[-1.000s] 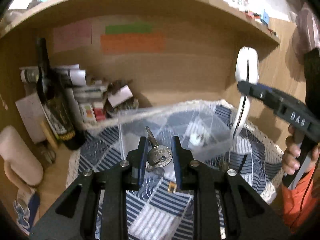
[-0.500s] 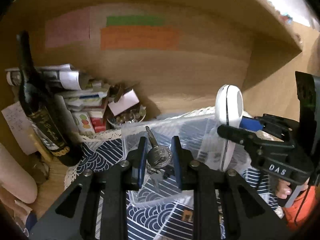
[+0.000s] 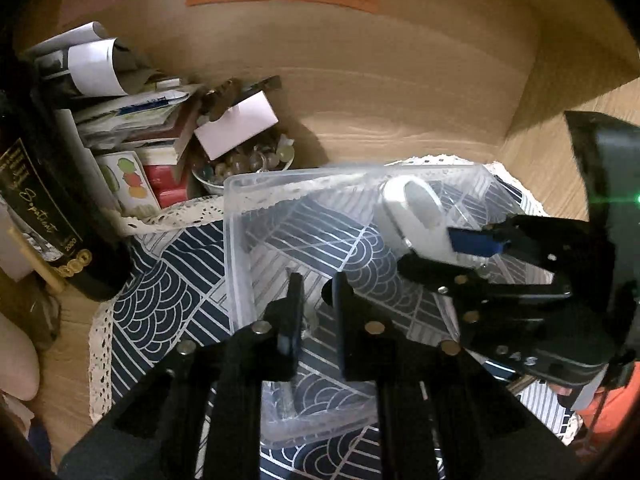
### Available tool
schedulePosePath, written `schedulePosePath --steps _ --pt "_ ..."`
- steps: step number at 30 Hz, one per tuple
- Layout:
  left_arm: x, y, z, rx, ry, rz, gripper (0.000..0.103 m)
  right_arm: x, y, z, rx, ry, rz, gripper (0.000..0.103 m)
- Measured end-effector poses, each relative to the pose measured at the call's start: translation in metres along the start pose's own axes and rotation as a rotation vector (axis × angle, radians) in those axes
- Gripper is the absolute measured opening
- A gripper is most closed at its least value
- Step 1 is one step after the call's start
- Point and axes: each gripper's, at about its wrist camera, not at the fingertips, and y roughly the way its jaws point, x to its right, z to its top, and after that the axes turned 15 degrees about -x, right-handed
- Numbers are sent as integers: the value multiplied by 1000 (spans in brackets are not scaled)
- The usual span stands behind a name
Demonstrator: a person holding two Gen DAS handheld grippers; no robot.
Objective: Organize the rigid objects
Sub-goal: 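Carry keys and lint remover over the clear box and release both, then grasp the black-and-gold case with the left tool while the right tool grasps the metal cylinder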
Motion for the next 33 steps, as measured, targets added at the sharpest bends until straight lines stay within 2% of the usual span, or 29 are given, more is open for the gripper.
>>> schedulePosePath --steps 4,12,19,21,23,27,33 --pt "4 -9 -3 22 23 16 14 0 2 -4 -14 12 1 34" --pt "20 -46 -19 101 53 39 56 1 -46 -18 112 31 -12 35" --pt "34 -77 -47 157 86 45 78 11 -93 -54 215 57 -19 42" --pt "37 -79 -55 146 88 36 88 13 -99 -65 225 66 -20 42" --pt "40 -77 -63 126 87 28 92 14 -102 -79 226 74 -22 42" --pt "45 -63 -77 60 86 10 94 19 -97 -104 190 96 -22 42" --pt "50 -29 -96 -64 75 -25 94 24 -65 -136 67 121 -8 42"
